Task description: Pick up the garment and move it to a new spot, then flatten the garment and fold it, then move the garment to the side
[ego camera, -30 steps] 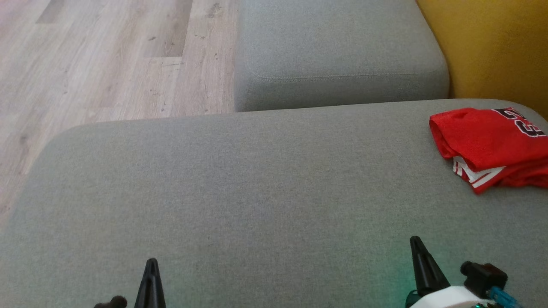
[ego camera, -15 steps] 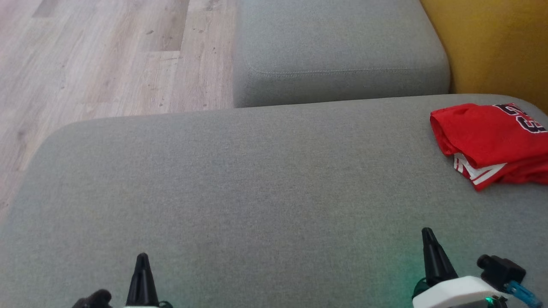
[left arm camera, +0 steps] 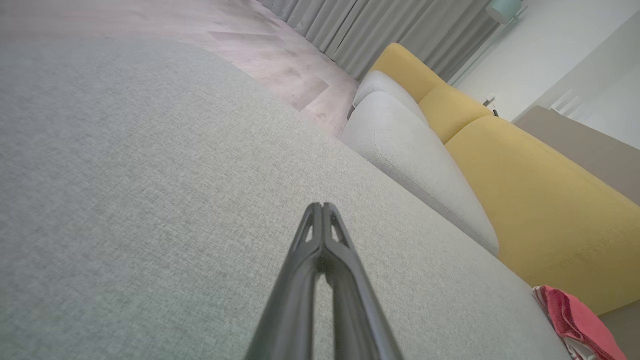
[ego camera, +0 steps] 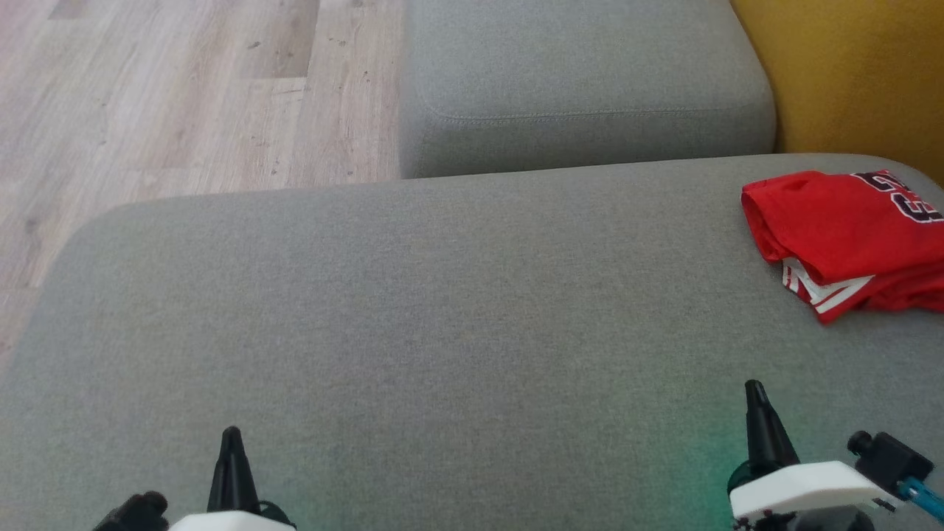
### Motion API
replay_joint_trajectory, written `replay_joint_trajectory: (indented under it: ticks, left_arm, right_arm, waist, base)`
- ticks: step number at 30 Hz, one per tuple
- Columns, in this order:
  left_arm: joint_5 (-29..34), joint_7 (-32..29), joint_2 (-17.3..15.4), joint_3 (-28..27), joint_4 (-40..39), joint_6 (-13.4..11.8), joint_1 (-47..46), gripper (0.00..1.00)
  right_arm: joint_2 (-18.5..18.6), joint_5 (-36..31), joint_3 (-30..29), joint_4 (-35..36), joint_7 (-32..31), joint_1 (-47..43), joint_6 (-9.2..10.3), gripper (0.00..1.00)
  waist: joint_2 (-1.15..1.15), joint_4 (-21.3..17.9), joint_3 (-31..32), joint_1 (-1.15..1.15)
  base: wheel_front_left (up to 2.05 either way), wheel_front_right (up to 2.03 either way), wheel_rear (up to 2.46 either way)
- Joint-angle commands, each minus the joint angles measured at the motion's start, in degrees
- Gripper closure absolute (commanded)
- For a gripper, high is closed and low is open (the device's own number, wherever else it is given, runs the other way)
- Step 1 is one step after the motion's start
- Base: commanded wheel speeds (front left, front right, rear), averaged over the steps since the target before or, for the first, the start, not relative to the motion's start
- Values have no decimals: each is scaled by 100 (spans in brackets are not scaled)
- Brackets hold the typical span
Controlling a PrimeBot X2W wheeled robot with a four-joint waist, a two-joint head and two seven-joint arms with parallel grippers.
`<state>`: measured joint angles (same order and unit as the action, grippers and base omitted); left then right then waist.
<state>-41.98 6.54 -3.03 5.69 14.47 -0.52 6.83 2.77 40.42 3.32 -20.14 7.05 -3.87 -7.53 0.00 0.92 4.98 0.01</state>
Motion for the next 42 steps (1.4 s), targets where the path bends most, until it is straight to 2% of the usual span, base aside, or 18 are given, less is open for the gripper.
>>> replay_joint_trajectory:
  ticks: [1, 42]
  left_arm:
    - [-198, -39, -5, -145, -158, 47, -341, 100]
    - [-2831, -723, -1, -725, -95, 458, -864, 100]
  right_arm:
    - [61, 217, -5, 212, -40, 325, 2, 100]
    - [69, 2959, -491, 433, -718, 691, 3, 100]
  waist:
    - [0, -2, -13, -1]
    - [0, -51, -287, -1]
  base:
    - [0, 0, 0]
    - [0, 0, 0]
